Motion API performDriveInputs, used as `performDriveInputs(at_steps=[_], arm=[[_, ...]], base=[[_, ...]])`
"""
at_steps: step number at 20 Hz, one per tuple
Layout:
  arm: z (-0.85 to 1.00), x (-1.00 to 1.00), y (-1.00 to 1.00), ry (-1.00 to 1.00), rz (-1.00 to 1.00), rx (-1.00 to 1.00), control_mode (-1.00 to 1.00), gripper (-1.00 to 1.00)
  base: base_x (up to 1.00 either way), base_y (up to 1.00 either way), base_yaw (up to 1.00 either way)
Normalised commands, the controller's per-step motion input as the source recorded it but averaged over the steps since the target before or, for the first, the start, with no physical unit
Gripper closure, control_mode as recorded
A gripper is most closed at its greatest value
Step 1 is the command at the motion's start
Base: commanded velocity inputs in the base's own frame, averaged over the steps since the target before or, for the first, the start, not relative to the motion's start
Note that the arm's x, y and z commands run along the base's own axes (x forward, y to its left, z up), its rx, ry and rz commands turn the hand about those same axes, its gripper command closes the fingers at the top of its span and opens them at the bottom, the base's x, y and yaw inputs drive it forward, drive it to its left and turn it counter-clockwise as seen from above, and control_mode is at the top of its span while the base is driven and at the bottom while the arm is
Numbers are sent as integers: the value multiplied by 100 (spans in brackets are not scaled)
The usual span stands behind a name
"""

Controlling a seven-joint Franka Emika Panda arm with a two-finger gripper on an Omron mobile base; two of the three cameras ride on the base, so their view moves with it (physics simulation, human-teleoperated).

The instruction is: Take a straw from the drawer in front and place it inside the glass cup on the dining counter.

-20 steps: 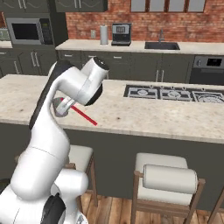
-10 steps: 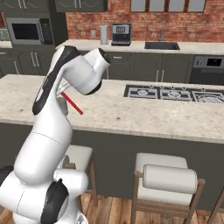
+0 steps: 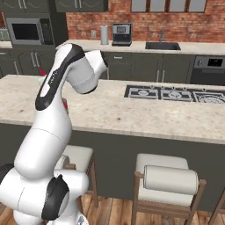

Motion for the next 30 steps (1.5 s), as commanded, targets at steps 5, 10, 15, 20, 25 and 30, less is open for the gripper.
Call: performDriveInputs(at_steps=[5, 10, 15, 20, 25, 30], arm=[[17, 0, 46, 1, 3, 14, -100, 100], [5, 3, 30, 4, 2, 14, -100, 100], [0, 40, 8, 15, 2, 14, -100, 100], [0, 59, 2, 16, 5, 14, -100, 100], [-1, 41, 4, 6, 8, 9, -100, 100], [-11, 32, 1, -11, 12, 4, -100, 100]], base=[[0, 0, 0], [0, 0, 0], [0, 0, 0], [0, 0, 0], [0, 0, 0], [0, 0, 0]])
